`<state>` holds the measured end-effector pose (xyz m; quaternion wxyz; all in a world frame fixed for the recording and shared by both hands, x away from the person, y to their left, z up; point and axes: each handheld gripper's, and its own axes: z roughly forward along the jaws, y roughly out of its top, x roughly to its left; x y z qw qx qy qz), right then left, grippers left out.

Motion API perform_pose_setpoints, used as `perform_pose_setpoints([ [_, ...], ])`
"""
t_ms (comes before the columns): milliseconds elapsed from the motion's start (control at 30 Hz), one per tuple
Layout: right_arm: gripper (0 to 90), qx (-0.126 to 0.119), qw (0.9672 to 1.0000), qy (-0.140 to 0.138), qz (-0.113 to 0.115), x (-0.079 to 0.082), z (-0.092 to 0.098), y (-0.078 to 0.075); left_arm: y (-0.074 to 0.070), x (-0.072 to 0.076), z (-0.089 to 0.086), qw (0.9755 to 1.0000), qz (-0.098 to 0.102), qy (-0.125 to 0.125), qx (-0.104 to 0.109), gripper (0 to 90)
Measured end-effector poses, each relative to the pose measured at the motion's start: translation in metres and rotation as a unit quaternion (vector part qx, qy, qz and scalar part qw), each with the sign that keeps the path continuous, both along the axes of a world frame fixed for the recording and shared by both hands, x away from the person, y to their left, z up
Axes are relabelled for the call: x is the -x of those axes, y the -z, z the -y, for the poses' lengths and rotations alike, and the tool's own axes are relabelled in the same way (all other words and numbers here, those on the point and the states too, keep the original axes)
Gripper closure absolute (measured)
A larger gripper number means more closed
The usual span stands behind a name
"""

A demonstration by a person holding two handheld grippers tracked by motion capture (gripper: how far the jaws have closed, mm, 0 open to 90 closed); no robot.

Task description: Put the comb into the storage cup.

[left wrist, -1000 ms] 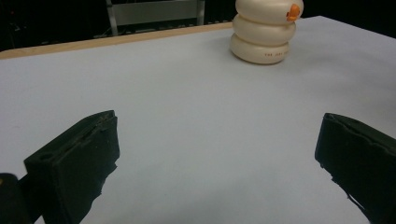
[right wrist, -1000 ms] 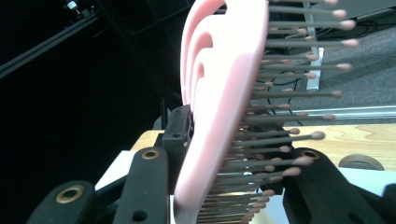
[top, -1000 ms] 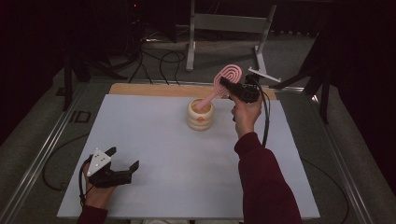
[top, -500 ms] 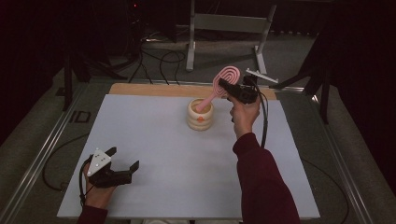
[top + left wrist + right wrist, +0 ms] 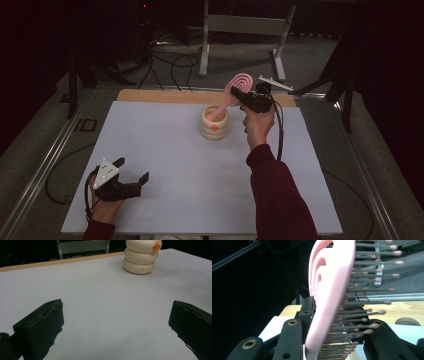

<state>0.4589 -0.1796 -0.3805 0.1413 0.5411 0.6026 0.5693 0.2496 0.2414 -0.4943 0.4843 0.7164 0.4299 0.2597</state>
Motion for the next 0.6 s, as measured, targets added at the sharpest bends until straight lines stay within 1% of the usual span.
perform_pose_setpoints([
  [200, 63.5, 0.002, 1.0000, 0.000, -0.002, -0.0001, -0.0032, 0.0043, -0.0001, 0.0001, 0.0001, 1.0000, 0.000, 0.000, 0.000, 0.7],
  [600, 63.5, 0.007, 1.0000, 0.000, -0.004, -0.0005, -0.0075, 0.0073, 0.0001, 0.0000, 0.0002, 1.0000, 0.000, 0.000, -0.001, 0.7],
])
